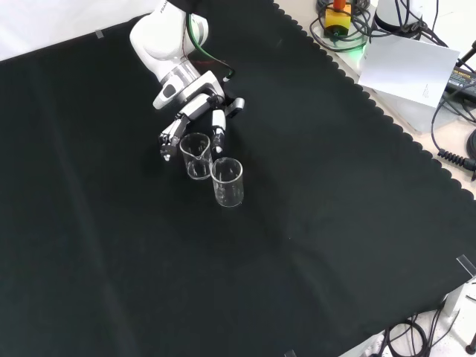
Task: Pick up the beaker on the right.
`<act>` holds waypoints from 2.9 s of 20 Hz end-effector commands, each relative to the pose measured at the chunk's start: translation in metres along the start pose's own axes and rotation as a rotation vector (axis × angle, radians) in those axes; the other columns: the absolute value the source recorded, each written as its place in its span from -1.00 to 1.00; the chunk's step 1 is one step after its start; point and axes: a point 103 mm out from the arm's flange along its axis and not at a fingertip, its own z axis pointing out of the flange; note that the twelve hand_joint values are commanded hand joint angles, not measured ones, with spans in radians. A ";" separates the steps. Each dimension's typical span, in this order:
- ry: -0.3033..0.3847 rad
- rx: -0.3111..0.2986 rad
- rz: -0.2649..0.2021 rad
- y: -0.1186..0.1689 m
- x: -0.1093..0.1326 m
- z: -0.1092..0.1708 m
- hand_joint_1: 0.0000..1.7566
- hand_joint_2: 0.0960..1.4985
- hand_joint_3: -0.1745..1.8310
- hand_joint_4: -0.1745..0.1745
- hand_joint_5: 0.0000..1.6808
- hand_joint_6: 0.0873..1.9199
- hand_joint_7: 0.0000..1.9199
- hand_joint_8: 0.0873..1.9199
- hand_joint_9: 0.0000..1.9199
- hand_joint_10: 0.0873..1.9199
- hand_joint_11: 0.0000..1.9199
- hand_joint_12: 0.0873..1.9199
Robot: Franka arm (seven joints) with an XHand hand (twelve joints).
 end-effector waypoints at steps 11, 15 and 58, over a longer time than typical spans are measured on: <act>-0.002 -0.035 -0.008 0.006 0.003 0.005 0.01 0.07 -1.00 -0.46 -0.62 -0.97 -0.84 -0.34 -0.72 -0.38 -1.00 0.30; -0.002 -0.038 0.005 0.008 0.002 0.007 0.01 0.07 -1.00 -0.46 -0.62 -0.97 -0.84 -0.34 -0.72 -0.38 -1.00 0.30; -0.137 -0.150 0.065 -0.007 0.040 -0.065 0.61 0.40 -1.00 -0.86 0.29 -0.11 0.29 -0.26 0.32 -0.53 -0.04 -0.13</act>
